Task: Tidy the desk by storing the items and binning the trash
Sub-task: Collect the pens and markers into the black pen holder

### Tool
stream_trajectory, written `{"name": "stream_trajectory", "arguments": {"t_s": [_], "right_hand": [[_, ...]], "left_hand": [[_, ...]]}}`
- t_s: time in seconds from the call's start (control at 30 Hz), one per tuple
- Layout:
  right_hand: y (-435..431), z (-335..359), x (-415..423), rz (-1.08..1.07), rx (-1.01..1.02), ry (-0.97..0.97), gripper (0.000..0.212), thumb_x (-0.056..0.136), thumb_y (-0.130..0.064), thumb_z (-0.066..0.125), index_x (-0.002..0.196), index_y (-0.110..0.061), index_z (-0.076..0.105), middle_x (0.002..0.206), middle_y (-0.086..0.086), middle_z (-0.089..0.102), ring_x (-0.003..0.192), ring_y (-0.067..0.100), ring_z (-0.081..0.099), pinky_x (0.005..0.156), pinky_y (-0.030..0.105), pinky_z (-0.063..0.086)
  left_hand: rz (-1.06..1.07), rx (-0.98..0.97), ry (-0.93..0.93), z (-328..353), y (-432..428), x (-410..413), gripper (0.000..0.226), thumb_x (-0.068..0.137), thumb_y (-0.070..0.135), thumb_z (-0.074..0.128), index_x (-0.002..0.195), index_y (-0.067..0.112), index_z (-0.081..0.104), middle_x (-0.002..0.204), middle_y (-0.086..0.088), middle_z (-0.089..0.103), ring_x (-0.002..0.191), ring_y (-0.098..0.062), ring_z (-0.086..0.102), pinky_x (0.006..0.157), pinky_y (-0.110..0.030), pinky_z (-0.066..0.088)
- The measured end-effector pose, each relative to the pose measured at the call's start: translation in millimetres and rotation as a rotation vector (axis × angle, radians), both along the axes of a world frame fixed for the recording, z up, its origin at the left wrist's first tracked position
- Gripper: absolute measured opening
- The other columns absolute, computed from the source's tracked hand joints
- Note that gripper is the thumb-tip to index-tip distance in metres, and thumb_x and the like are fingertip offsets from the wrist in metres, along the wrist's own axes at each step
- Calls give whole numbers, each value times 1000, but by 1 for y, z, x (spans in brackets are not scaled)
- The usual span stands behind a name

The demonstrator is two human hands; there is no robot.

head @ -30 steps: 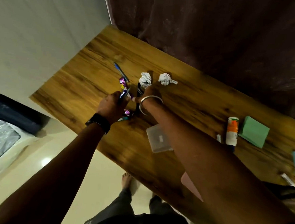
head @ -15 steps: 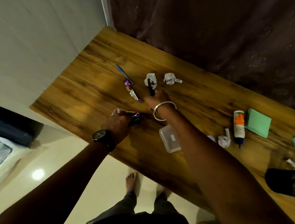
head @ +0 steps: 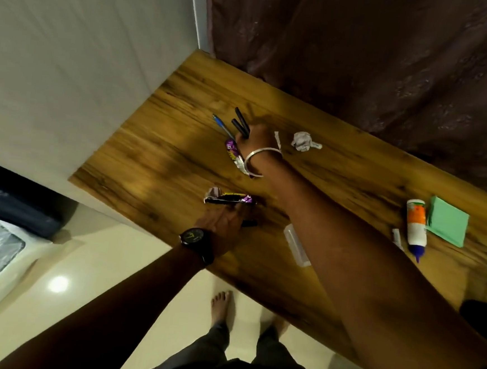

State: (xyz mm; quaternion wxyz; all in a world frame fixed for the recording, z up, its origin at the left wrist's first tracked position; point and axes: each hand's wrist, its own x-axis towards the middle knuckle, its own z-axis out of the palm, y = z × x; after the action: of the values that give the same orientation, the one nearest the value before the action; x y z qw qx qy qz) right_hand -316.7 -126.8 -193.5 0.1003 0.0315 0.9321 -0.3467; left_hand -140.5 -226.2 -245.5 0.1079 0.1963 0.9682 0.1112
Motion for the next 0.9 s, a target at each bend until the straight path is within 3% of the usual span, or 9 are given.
{"name": "stream_trajectory", "arguments": {"t_s": [0.1, 0.23, 0.33, 0.37, 0.47, 0.6, 0.7, 0.8, 0.9], "right_hand": [[-13, -1, -15, -41, 33, -26, 25, 94, -32, 62, 111, -15, 67, 114, 12, 71, 103, 35, 68, 84, 42, 56], [-26, -5, -28, -11, 103, -4, 28, 90, -31, 68, 113, -15, 66, 116, 12, 70, 108, 35, 67, 86, 45, 57], [-33, -7, -34, 47, 164, -16, 35, 88, -28, 72, 118, -12, 66, 119, 14, 69, 111, 35, 66, 85, 40, 57], [-35, -7, -35, 68, 178, -24, 41, 86, -28, 75, 122, -11, 64, 122, 15, 67, 113, 35, 64, 86, 40, 56], [-40, -11, -40, 113, 221, -36, 52, 84, -30, 79, 129, -11, 59, 129, 15, 62, 120, 35, 60, 92, 40, 54], [-38, -14, -49, 105, 256, -48, 57, 93, -24, 71, 143, -15, 47, 139, 14, 57, 128, 33, 56, 98, 39, 48], [-33, -11, -53, 146, 226, -95, 70, 89, -18, 74, 150, -16, 39, 142, 13, 55, 132, 32, 52, 101, 38, 46], [-32, -7, -55, 123, 123, -132, 72, 91, -16, 71, 153, -14, 35, 141, 13, 56, 130, 32, 55, 100, 37, 46], [-35, -5, -57, 21, -9, -103, 53, 87, -24, 74, 134, -8, 56, 127, 14, 66, 116, 32, 64, 85, 36, 51]], "left_hand": [[101, 253, -93, 17, 2, -11, 54, 90, 35, 58, 141, 18, 52, 131, -9, 66, 115, -33, 62, 104, -49, 45], [280, 591, -43, 27, -8, -34, 29, 84, 18, 61, 112, 13, 66, 98, -9, 70, 87, -31, 67, 72, -39, 52], [458, 753, -98, 34, -21, -50, 4, 86, 22, 59, 87, 19, 62, 73, 4, 61, 65, -6, 61, 55, -22, 43], [511, 759, -86, 33, -25, -56, 8, 84, 24, 60, 84, 17, 63, 71, 4, 62, 64, -4, 62, 55, -23, 46], [696, 782, -143, 27, -39, -69, 21, 87, 20, 59, 95, 2, 67, 77, -14, 70, 58, -24, 63, 50, -41, 51], [923, 944, -199, 11, -58, -80, 12, 94, 19, 66, 100, 9, 70, 66, -3, 65, 45, -12, 57, 42, -26, 41], [952, 871, -140, 4, -69, -86, 15, 89, 29, 73, 95, 15, 73, 66, 5, 63, 53, -12, 58, 51, -27, 44], [769, 619, -62, 10, -70, -90, 14, 91, 30, 74, 99, 18, 72, 80, 6, 66, 72, -14, 62, 62, -27, 45], [515, 429, -36, 17, -65, -90, 18, 92, 33, 72, 91, 15, 68, 78, 0, 64, 71, -22, 61, 59, -34, 41]]}}
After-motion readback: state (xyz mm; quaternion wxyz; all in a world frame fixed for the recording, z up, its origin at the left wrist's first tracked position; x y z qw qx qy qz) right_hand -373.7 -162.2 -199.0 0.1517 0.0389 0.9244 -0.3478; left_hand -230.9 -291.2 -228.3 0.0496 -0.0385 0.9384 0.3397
